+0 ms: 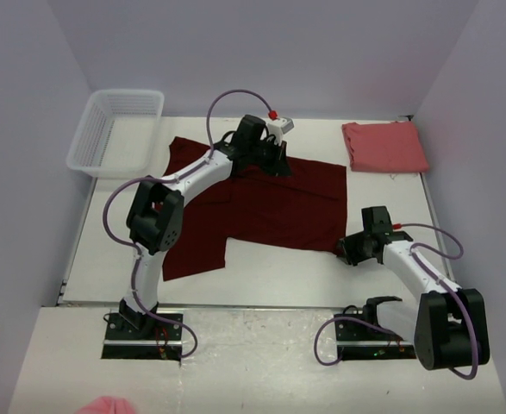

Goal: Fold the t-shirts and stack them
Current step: Grap the side of the flattened tshirt closest away from the robot with both arms

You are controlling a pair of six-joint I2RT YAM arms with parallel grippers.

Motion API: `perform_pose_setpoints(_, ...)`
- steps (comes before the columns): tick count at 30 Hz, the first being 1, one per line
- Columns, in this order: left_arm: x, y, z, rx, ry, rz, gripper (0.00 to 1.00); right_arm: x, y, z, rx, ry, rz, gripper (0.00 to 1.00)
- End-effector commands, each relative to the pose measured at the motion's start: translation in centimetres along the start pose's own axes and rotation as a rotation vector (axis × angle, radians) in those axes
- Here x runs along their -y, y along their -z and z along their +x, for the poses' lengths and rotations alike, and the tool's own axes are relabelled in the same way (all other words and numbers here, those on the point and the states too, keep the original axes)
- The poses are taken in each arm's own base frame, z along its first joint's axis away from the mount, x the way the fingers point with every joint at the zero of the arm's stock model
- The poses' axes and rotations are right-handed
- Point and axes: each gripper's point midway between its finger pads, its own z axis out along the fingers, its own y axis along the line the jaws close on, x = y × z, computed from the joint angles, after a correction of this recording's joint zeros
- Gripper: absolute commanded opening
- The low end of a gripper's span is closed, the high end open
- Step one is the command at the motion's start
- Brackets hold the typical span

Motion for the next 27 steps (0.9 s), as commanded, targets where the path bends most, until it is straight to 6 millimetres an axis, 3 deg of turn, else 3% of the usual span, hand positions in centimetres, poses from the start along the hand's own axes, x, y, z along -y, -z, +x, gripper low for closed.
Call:
perform_pose_setpoints(1, 1.3, 2.7, -3.1, 0.086, -0.044, 0.029, 0.00, -1.0, 0.3, -1.0, 0.042, -0.013, 0.001, 0.34)
perform_pose_setpoints(4, 0.9, 2.8, -2.9, 0.084, -0.038, 0.026, 0.00, -0.8, 0.0, -0.9, 0.033, -0.014, 0.021, 0.32)
perform_pose_setpoints(9, 0.6, 2.8, -2.7, 0.084, -0.031, 0.029, 0.00, -0.2, -0.6, -0.5, 0.009, -0.022, 0.050, 0.17)
perform_pose_setpoints(12, 0.5, 2.7, -2.7, 0.083, -0.031, 0.029, 0.00, 0.2, -0.9, -0.4, 0.004, -0.027, 0.056, 0.13)
perform_pose_setpoints(15, 0.5, 2.7, -2.5, 0.082, -0.030, 0.027, 0.00, 0.0, -0.9, -0.3, -0.003, -0.019, 0.052, 0.06)
perform_pose_setpoints(16, 0.3, 2.8, -2.6, 0.084, -0.028, 0.019, 0.00, -0.1, -0.9, -0.3, -0.003, -0.008, 0.047, 0.00)
perform_pose_setpoints(18, 0.1, 2.7, -2.5, 0.085, -0.016, 0.010, 0.00, -0.6, -0.7, -0.6, 0.012, 0.006, 0.038, 0.00)
perform_pose_setpoints(24, -3.4, 3.6, -2.0, 0.127, 0.101, -0.224, 0.00, -3.2, 1.9, -3.5, 0.160, 0.207, -0.042, 0.00)
perform_pose_setpoints(25, -4.8, 4.6, -1.5, 0.146, 0.128, -0.321, 0.00, -5.0, 2.7, -3.8, 0.177, 0.258, -0.101, 0.00)
perform_pose_setpoints(27, -7.1, 6.1, -0.7, 0.178, 0.199, -0.485, 0.00, -5.9, 3.2, -4.0, 0.184, 0.367, -0.125, 0.00)
